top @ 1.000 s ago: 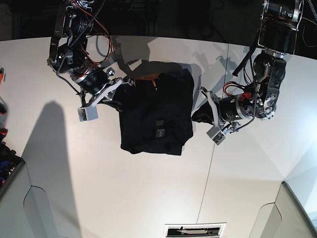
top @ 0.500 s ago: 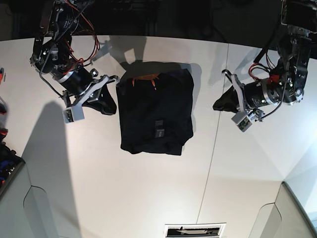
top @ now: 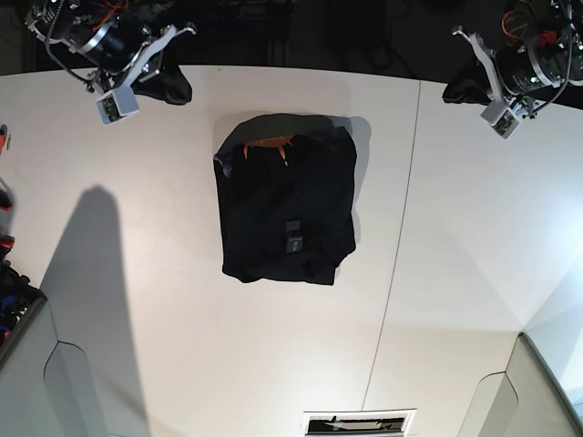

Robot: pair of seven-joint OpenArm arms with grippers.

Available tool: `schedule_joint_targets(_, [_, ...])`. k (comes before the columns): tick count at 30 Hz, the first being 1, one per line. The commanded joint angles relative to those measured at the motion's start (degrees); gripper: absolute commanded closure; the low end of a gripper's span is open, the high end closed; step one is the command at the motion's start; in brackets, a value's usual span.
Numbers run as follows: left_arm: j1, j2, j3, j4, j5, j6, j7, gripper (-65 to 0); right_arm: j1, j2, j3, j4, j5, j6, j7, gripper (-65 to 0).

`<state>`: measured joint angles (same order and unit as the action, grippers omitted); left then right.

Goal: Layout the t-shirt on the table in an organized manner, then fold the t-shirt properly

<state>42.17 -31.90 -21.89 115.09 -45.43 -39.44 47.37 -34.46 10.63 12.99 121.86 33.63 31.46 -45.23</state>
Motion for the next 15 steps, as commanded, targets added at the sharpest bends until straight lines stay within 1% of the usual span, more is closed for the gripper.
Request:
schedule_joint_targets(1, [2.2, -0.3, -0.8, 1.1, -0.7, -0.6, -0.5, 0.0, -2.0, 0.7, 0.2, 1.0, 1.5, 0.3, 1.0, 0.0])
schedule_joint_targets(5, [9.1, -0.3, -0.5, 0.9, 3.2, -0.6, -0.5, 0.0, -8.0, 1.9, 0.2, 1.0, 1.3, 0.5, 1.0, 0.0])
schedule_joint_targets(9, [14.2, -0.3, -0.1, -0.8, 5.4, -0.6, -0.6, 0.0, -12.0, 3.4, 0.1, 1.0, 1.3, 0.4, 0.8, 0.0])
schedule_joint_targets(11, [16.0, -0.3, 0.5, -2.4, 6.8, -0.6, -0.6, 0.0, -13.5, 4.0, 0.0, 0.9, 1.3, 0.4, -0.6, 0.0])
schedule_joint_targets(15, [18.0, -0.3, 2.1, -7.1, 8.7, -0.6, -0.6, 0.0, -15.6, 4.0, 0.0, 0.5, 1.4, 0.3, -4.4, 0.0])
